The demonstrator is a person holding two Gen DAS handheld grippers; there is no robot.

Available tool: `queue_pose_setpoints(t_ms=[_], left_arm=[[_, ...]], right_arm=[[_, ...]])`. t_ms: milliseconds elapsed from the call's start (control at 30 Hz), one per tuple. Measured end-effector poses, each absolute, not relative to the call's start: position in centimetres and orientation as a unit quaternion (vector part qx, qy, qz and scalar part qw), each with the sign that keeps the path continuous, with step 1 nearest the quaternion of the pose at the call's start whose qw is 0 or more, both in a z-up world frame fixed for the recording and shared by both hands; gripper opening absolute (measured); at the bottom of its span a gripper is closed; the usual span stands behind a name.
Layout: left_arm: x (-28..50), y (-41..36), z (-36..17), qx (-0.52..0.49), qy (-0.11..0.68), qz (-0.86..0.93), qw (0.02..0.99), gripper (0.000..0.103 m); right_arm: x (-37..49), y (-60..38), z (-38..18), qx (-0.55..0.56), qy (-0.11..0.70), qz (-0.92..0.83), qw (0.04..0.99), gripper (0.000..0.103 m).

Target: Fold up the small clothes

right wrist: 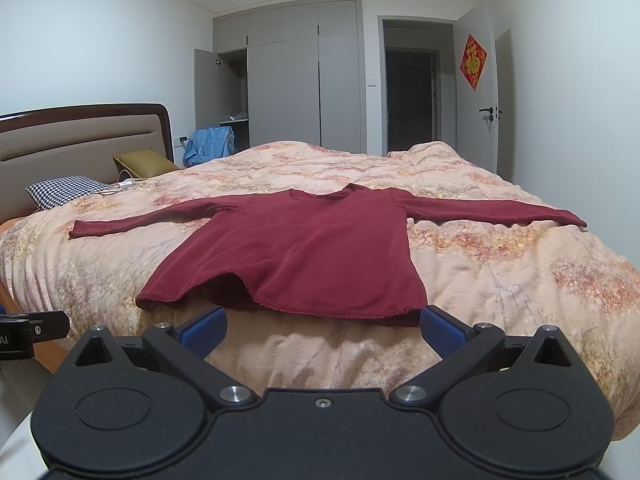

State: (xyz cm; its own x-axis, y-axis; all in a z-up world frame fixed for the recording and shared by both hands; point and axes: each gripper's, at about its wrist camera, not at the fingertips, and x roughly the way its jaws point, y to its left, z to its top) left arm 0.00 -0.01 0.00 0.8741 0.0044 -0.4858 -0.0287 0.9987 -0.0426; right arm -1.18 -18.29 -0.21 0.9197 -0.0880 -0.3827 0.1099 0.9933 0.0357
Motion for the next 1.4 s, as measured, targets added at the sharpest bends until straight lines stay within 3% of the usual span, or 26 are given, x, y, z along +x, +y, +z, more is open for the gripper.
queue_pose_setpoints(t_ms=[1400], left_arm=[[0.8, -0.9, 0.6, 0.009, 0.258, 0.009, 0.966, 0.103]], right_arm=[[-1.0, -19.2, -0.3, 0.065, 0.205, -0.058, 0.975, 0.103]])
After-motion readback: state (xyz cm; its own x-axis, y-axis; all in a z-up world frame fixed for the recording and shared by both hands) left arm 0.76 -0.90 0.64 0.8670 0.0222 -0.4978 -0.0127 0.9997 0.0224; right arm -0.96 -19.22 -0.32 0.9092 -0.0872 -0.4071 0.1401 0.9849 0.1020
